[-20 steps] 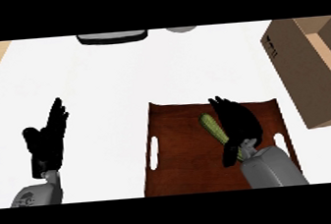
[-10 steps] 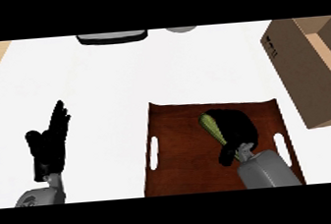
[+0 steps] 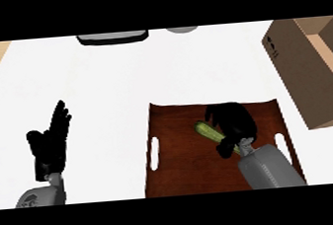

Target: Pick the squash from the tray and place it in the cardboard box

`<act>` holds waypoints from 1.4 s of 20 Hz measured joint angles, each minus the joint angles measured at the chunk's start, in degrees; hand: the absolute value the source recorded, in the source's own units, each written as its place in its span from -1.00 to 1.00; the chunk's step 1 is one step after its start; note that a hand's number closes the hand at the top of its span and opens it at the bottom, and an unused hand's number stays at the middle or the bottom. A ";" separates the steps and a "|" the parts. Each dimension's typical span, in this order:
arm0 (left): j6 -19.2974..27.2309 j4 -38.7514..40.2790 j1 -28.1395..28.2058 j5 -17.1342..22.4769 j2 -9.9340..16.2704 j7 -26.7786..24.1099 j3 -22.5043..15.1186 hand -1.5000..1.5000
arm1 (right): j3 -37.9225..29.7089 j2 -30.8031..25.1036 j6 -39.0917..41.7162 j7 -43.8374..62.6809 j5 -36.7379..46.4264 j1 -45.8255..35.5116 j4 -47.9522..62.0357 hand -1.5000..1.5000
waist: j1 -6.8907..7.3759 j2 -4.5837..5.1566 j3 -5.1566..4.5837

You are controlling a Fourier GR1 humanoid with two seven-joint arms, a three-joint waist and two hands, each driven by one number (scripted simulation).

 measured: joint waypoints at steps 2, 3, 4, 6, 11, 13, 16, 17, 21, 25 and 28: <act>0.13 -0.50 -0.28 -0.27 -0.04 0.88 -0.17 0.00 | -1.29 0.81 -0.56 1.22 0.58 -1.27 0.99 1.00 | 0.06 0.08 0.06; -0.13 -0.19 -0.11 -0.07 -0.02 0.59 -0.07 0.00 | -3.21 1.44 -0.46 4.07 0.65 -2.68 1.65 1.00 | 0.13 0.15 0.07; -0.43 -0.27 -0.01 0.05 0.16 0.56 -0.04 0.00 | -5.63 2.00 -0.99 7.49 0.57 -4.30 2.64 1.00 | 0.43 0.28 0.09; -0.45 -0.36 -0.35 0.02 0.26 0.29 -0.01 0.00 | -10.61 2.81 -2.72 15.12 0.71 -6.88 4.80 1.00 | 0.81 0.66 0.10; -0.84 -0.10 -1.31 -0.22 0.09 -0.11 -0.64 0.00 | -20.17 3.71 -8.48 34.24 2.71 -15.65 10.63 1.00 | 2.45 1.33 0.11; -1.28 0.09 -1.61 -0.18 -0.07 0.01 -1.06 0.00 | -21.99 3.81 -10.50 39.44 4.57 -20.68 14.08 1.00 | 3.13 1.38 0.11; -1.33 0.15 -2.36 -0.32 -0.01 0.33 -1.20 0.00 | -23.90 3.73 -12.76 42.80 8.04 -28.32 20.22 1.00 | 3.43 1.34 0.12; -0.96 0.34 -2.53 -0.54 -0.37 0.39 -1.38 0.00 | -24.39 3.58 -13.41 43.35 9.16 -30.65 22.03 1.00 | 3.41 1.33 0.13; -1.03 0.80 -2.34 -0.30 -0.34 0.30 -1.01 0.00 | -25.45 3.17 -14.76 45.53 13.20 -39.49 26.88 1.00 | 3.08 1.07 0.11; -1.08 0.47 -1.74 -0.30 -0.01 0.52 -0.79 0.00 | -26.67 1.81 -15.45 46.95 17.02 -46.95 29.01 1.00 | 2.56 0.78 0.09; -0.77 1.33 -2.68 -0.26 0.29 0.86 -0.15 0.00 | -27.61 0.69 -15.79 47.41 19.48 -50.39 30.53 1.00 | 1.90 0.67 0.09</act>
